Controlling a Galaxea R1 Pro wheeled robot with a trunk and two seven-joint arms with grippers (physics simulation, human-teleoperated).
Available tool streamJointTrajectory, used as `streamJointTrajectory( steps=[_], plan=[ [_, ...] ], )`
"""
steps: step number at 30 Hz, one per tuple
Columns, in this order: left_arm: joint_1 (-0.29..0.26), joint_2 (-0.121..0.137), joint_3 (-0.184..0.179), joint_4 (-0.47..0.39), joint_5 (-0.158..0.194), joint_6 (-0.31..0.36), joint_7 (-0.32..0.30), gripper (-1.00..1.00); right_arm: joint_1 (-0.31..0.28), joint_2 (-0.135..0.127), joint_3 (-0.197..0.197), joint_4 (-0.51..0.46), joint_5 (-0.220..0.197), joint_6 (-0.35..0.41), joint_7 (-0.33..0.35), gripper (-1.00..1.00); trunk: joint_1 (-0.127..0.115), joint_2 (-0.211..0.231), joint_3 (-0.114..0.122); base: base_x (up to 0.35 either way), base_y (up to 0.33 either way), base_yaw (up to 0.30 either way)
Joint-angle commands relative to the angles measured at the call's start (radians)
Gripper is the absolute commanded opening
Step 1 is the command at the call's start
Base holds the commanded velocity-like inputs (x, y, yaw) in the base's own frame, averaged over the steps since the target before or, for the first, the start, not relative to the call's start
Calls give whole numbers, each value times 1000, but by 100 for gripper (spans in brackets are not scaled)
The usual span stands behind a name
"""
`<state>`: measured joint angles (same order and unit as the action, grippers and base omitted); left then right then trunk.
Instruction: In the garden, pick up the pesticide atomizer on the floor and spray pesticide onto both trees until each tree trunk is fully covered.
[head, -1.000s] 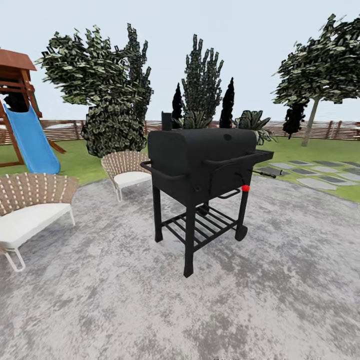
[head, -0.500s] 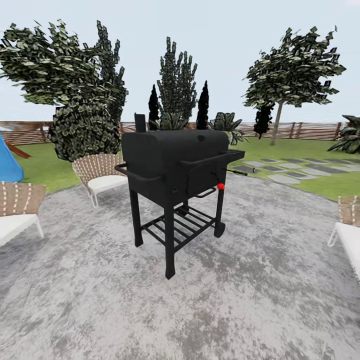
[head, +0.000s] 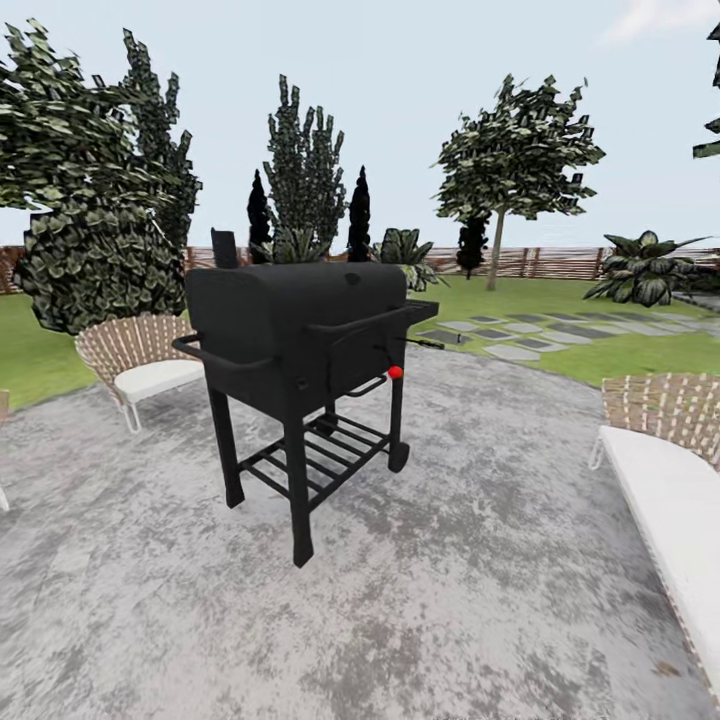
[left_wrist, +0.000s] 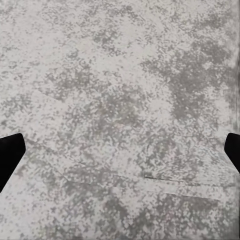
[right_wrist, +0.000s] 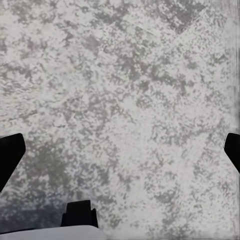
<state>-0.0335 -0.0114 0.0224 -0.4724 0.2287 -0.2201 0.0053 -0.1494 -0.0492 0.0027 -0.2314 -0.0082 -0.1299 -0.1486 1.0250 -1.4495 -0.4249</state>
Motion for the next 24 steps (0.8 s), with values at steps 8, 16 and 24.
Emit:
streamJointTrajectory(
  steps=[8,16,24],
  plan=[
    [0,-1,2,0,2,-2,1,100,-1,0,0,1,-1,-4,-2,100,0,-1,3,112,-52,-300],
    [0,0,2,1,1,-2,1,100,-1,0,0,1,-1,-4,-2,100,0,-1,7,263,-139,-260],
    [0,0,3,1,1,-2,1,100,-1,0,0,1,-1,-4,-2,100,0,-1,7,313,-150,-52]
  ],
)
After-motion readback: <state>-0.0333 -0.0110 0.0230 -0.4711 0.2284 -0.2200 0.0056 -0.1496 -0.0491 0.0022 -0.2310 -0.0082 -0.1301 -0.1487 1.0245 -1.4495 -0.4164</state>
